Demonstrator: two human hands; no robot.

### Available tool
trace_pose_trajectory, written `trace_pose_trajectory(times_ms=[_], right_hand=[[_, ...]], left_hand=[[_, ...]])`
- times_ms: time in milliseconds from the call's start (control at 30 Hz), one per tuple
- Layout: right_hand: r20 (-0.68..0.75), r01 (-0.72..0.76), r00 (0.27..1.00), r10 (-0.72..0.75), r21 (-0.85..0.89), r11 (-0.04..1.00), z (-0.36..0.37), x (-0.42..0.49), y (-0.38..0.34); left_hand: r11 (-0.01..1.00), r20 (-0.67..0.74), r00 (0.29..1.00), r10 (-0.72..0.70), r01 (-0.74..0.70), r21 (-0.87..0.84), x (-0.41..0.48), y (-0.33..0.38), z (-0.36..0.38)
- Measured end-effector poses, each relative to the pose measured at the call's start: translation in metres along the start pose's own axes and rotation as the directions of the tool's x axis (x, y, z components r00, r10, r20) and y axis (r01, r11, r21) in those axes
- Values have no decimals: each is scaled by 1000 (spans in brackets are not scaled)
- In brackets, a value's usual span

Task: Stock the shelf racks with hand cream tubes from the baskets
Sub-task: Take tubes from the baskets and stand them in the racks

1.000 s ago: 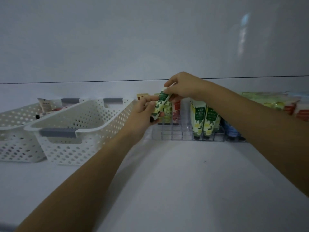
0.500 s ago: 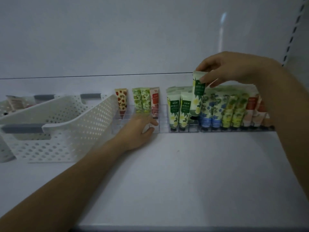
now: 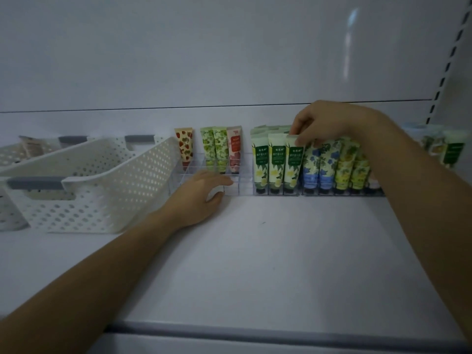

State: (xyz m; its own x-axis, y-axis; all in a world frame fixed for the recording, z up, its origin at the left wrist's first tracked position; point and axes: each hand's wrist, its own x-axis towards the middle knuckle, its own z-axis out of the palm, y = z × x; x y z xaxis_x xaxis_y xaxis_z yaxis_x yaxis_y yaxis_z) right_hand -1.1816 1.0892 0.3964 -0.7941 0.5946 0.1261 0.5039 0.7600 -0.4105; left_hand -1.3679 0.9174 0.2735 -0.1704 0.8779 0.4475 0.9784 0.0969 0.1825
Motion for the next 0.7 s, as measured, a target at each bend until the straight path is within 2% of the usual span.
trace_pose_trajectory(times_ms=[167, 367, 533, 700], right_hand=[[-178, 96, 980, -87, 40, 995, -2, -1, -7], [-398, 234, 896, -196, 49, 971, 0, -3, -24], [-417, 371, 849, -325, 31, 928, 15, 0, -63], [-310, 501, 818, -484, -29, 865, 38, 8, -126]], left_hand=[[1000, -76, 997, -28, 28, -2, -6, 6, -8], [995, -223, 974, 38, -17, 98, 7, 25, -27], [993, -212, 977, -22, 46, 109, 36, 17, -86], [967, -73, 990, -123, 136, 216, 35, -36, -160]])
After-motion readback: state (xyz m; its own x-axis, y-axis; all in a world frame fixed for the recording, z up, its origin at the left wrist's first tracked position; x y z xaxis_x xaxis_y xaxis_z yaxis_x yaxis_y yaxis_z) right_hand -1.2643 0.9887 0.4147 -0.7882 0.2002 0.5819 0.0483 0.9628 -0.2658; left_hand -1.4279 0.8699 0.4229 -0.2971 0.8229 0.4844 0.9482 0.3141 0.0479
